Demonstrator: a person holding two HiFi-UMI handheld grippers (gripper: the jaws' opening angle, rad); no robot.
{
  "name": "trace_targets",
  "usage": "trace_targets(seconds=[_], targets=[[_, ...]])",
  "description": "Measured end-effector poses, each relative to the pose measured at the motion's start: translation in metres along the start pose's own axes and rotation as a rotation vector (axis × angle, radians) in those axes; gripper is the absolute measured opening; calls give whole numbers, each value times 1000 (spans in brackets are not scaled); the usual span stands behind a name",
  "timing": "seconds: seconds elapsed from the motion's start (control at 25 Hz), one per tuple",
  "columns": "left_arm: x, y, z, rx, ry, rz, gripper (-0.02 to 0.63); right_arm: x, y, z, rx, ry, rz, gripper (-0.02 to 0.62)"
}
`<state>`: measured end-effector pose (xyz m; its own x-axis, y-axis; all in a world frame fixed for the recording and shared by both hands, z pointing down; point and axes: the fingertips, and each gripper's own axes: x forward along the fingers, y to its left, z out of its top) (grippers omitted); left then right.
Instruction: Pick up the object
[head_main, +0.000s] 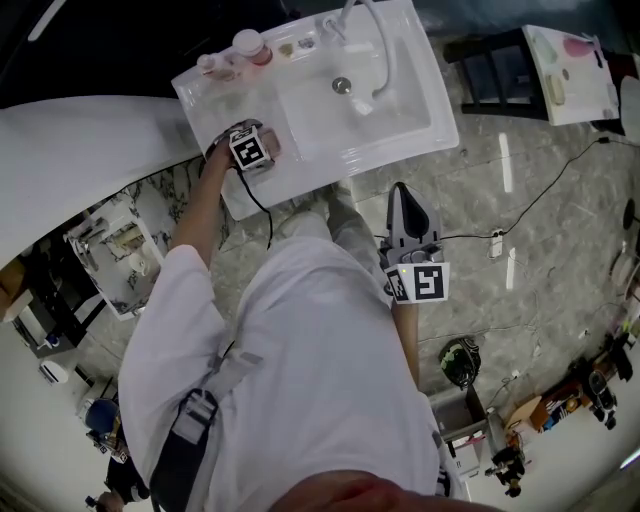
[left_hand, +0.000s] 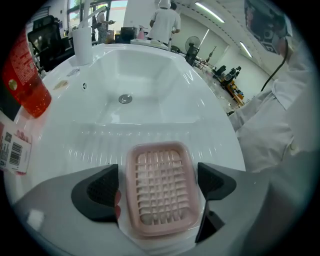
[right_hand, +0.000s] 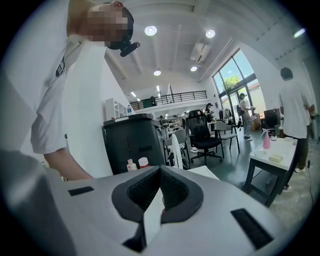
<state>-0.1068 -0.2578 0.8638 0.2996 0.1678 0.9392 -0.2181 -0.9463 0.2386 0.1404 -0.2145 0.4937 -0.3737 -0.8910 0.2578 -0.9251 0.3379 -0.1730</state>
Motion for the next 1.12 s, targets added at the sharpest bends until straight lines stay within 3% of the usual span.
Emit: trace_targets(seconds=[0.28, 1.12], targets=[[-2, 3, -2, -23, -11, -19, 434, 5, -5, -1, 7, 4, -3, 2], [-17, 3, 2, -34, -42, 9, 426, 3, 3, 1, 3, -7, 26, 2]])
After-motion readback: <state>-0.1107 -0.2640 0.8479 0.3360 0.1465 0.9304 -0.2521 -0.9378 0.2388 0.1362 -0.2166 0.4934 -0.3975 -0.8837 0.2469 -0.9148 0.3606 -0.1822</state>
